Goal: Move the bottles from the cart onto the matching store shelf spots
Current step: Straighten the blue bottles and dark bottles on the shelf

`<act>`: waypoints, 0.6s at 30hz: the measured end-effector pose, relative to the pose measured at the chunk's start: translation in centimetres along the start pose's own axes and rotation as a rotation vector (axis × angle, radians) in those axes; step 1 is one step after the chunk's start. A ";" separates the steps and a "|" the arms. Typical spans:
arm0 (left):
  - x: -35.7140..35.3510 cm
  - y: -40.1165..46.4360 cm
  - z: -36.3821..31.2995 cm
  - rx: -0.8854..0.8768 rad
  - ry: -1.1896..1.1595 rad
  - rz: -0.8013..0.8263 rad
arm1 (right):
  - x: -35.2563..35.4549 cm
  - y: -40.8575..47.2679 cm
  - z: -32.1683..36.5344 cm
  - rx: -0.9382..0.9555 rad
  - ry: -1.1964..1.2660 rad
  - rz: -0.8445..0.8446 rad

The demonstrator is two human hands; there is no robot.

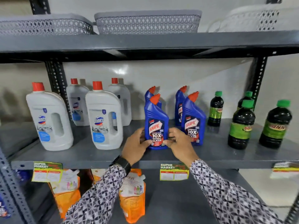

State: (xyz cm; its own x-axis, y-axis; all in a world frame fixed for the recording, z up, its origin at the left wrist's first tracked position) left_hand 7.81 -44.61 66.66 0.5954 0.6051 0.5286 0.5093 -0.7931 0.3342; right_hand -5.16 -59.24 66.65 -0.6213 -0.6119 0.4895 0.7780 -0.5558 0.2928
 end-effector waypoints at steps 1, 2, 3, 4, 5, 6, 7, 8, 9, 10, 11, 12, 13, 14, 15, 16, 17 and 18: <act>-0.1 0.0 0.1 0.010 0.002 -0.015 | 0.0 0.0 0.0 0.004 0.001 0.003; -0.2 0.0 0.1 0.018 0.001 -0.025 | 0.0 0.0 0.0 0.006 0.008 0.004; -0.1 -0.1 0.0 0.024 -0.005 -0.032 | 0.1 0.0 0.1 0.008 0.020 0.006; -0.1 -0.3 -0.4 0.028 -0.016 -0.038 | 0.1 0.0 0.2 0.009 0.035 0.010; 0.0 -0.5 -0.8 0.035 -0.030 -0.041 | 0.0 -0.1 0.3 0.010 0.047 0.020; -0.1 -0.8 -1.2 0.037 -0.044 -0.036 | 0.1 -0.3 0.5 0.012 0.060 0.037; -0.1 -1.2 -1.6 0.041 -0.065 -0.044 | 0.3 -0.6 0.5 0.021 0.068 0.049; 0.0 -1.8 -2.0 0.053 -0.080 -0.102 | 0.6 -1.2 0.5 0.044 0.062 0.037; 0.3 -2.7 -2.3 0.063 -0.061 -0.226 | 1.3 -1.9 0.3 0.076 0.044 -0.021; 0.4 -4.0 -2.9 0.038 -0.012 -0.395 | 2.5 -2.9 -0.2 0.113 0.033 -0.139; -0.1 -5.1 -4.0 -0.028 0.044 -0.540 | 4.3 -4.0 -0.8 0.154 0.043 -0.307; -1.3 -5.9 -5.2 -0.106 0.081 -0.591 | 6.1 -5.0 -1.5 0.197 0.051 -0.481; -3.3 -5.9 -6.5 -0.175 0.104 -0.552 | 7.8 -5.6 -2.1 0.225 0.038 -0.613; -5.6 -5.2 -7.7 -0.214 0.111 -0.447 | 9.1 -5.7 -2.7 0.217 0.013 -0.672; -8.1 -4.2 -8.6 -0.215 0.105 -0.315 | 10.2 -5.1 -3.4 0.168 0.001 -0.644; -10.4 -2.9 -9.3 -0.190 0.093 -0.198 | 11.0 -4.0 -4.2 0.090 0.012 -0.544; -12.0 -1.5 -9.7 -0.162 0.085 -0.131 | 11.4 -2.8 -4.9 0.013 0.033 -0.411; -12.9 0.0 -9.8 -0.119 0.076 -0.096 | 11.6 -1.9 -5.5 -0.032 0.049 -0.288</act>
State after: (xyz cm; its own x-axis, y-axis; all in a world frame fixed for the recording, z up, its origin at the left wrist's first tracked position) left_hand -5.95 -53.12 67.55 0.4966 0.6749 0.5458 0.4820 -0.7373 0.4733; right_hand -14.31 -68.35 67.29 -0.8205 -0.4525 0.3493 0.5662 -0.7277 0.3872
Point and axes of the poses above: each hand's wrist, its own y-axis towards the middle knuckle, its own x-axis out of the back of the hand, z = x × y, the point moved 5 cm from there along y, towards the middle knuckle, and after that the axes turned 9 degrees about z, right-handed, at the moved point
